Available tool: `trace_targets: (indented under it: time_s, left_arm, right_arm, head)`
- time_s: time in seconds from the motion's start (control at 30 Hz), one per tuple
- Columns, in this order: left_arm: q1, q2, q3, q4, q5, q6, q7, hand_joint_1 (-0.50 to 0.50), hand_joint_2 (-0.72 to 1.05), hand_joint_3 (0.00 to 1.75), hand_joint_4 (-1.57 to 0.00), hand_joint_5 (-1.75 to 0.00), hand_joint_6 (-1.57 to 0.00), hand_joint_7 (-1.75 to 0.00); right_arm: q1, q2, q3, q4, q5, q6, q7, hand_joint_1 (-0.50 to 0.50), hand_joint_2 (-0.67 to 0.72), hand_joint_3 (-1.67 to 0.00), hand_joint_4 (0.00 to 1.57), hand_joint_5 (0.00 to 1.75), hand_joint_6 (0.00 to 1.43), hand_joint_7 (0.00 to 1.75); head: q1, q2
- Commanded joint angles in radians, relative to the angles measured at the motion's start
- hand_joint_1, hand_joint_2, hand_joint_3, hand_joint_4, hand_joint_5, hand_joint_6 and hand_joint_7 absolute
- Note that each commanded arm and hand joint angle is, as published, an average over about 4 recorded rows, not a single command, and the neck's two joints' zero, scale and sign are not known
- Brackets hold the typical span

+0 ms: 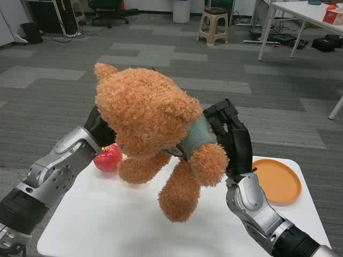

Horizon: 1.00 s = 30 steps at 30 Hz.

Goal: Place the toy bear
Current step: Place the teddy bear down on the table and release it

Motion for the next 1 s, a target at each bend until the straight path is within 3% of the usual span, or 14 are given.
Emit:
trace_targets:
  time_s: [0.03, 0.7, 1.0]
  left_arm:
    - [0.005, -0.005, -0.007, -0.023, 0.008, -0.004, 0.004, 0.41, 0.96, 0.09, -0.64, -1.75, -0.13, -0.14]
    - [0.008, -0.002, -0.006, -0.028, 0.015, -0.001, 0.004, 0.41, 0.96, 0.09, -0.65, -1.75, -0.13, -0.14]
    - [0.052, 0.021, -0.006, -0.018, 0.044, 0.044, 0.004, 0.41, 0.96, 0.09, -0.67, -1.75, -0.14, -0.14]
  right_arm:
    - [-0.015, 0.011, -0.011, -0.042, -0.001, -0.034, -0.001, 0.21, -0.48, -1.00, 0.71, 1.65, 0.57, 1.68]
    - [-0.008, 0.008, -0.007, -0.045, -0.001, -0.034, -0.001, 0.21, -0.48, -1.03, 0.71, 1.65, 0.57, 1.68]
    - [0.079, -0.009, -0.001, -0.016, -0.001, -0.035, 0.000, 0.21, -0.48, -1.01, 0.71, 1.65, 0.60, 1.68]
  head:
    - [-0.009, -0.017]
    - [-0.001, -0.013]
    - [-0.004, -0.026]
